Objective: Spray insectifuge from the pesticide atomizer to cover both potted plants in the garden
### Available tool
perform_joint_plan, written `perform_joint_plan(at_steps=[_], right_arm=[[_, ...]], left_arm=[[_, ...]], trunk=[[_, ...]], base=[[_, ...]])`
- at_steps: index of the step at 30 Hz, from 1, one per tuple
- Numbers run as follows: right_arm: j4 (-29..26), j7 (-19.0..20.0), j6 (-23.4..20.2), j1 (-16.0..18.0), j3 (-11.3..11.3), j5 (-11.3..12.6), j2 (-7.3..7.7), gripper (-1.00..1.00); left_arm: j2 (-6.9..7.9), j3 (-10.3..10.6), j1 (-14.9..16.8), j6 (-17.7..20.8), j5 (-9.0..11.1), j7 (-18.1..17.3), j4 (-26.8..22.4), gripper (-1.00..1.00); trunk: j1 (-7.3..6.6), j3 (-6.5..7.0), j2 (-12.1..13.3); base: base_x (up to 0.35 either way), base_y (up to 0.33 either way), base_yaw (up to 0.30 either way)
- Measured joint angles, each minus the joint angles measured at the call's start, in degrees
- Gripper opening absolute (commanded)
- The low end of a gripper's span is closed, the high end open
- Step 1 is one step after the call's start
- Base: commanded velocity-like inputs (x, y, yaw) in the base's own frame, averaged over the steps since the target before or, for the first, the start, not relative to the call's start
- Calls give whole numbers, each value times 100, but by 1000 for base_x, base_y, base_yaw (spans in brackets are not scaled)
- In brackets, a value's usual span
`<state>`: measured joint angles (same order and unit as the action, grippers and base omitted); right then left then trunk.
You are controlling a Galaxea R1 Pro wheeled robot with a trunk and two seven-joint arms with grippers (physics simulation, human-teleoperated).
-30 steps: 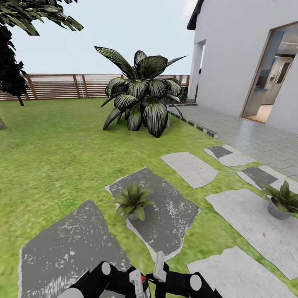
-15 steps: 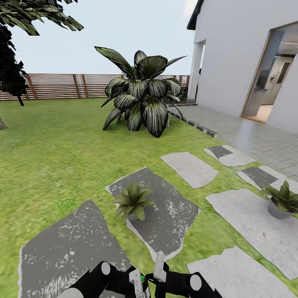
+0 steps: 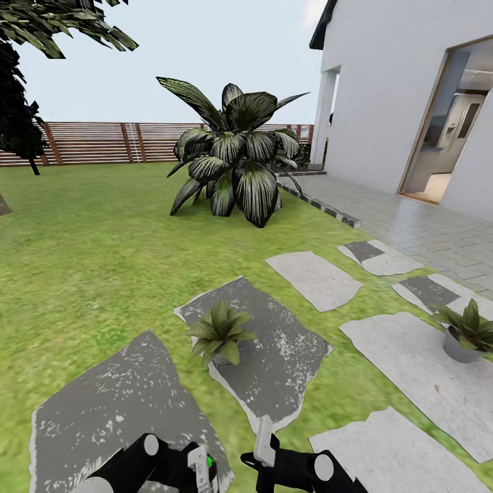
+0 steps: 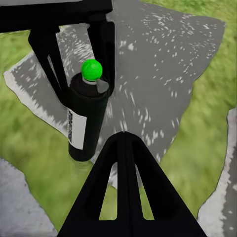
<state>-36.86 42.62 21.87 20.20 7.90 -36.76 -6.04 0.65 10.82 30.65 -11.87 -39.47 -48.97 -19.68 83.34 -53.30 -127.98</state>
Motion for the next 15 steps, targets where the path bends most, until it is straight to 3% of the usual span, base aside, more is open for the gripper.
perform_joint_plan(at_steps=[8,9,15], right_arm=[[0,1,1,0,0,-8,6,-100],[3,1,3,0,0,-8,6,100],[-6,2,-6,0,-4,-33,19,100]], left_arm=[[405,-9,9,0,29,2,-9,-100],[427,-10,10,6,33,4,-9,-100],[445,-30,-9,25,40,74,-3,-100]], trunk=[[0,0,0],[0,0,0],[0,0,0]], base=[[0,0,0],[0,0,0],[0,0,0]])
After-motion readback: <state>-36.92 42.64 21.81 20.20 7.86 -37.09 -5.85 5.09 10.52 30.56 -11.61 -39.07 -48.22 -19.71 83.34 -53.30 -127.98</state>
